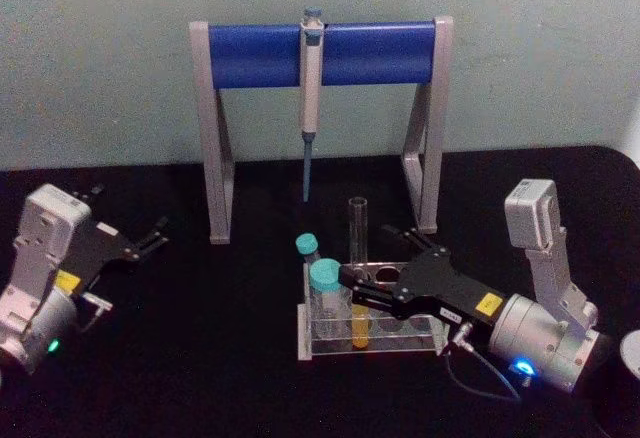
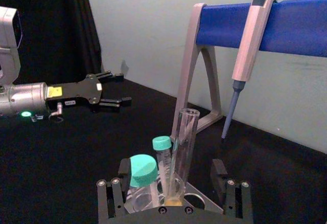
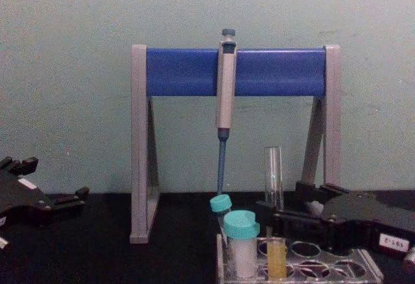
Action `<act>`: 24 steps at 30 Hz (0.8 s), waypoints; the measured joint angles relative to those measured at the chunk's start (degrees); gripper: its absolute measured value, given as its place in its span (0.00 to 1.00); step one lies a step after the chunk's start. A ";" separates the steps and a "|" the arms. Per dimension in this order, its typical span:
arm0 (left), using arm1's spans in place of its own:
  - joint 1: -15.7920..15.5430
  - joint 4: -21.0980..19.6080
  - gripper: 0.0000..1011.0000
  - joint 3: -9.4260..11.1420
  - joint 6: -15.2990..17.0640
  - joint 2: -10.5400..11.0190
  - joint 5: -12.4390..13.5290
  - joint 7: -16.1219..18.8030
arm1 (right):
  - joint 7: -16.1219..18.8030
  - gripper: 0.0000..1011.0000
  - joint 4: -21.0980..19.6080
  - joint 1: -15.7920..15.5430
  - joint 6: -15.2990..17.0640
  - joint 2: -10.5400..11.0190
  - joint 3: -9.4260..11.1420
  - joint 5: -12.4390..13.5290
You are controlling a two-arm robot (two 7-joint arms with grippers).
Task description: Pick up the test tube from the test tube rack, shake it, then place it back into the test tube rack.
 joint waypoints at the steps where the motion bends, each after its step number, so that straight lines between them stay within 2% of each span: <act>1: 0.00 0.00 0.99 0.00 0.00 0.00 0.00 0.00 | 0.00 0.99 0.00 0.00 -0.01 0.00 0.00 0.00; 8: 0.00 0.00 0.99 0.00 0.00 0.00 0.00 0.00 | 0.00 0.99 -0.04 0.00 -0.12 -0.02 0.04 0.03; 14: 0.00 0.00 0.99 0.00 0.00 0.00 0.00 0.00 | 0.12 0.99 -1.50 -0.20 -1.33 0.05 1.01 0.56; 18: 0.00 0.00 0.99 0.00 0.00 0.00 0.00 0.00 | 0.15 0.99 -3.58 -0.60 -2.57 0.44 2.13 1.11; 24: 0.00 0.00 0.99 0.00 0.00 0.00 0.00 0.00 | -1.20 0.99 -6.89 -1.83 -5.19 0.89 5.37 2.03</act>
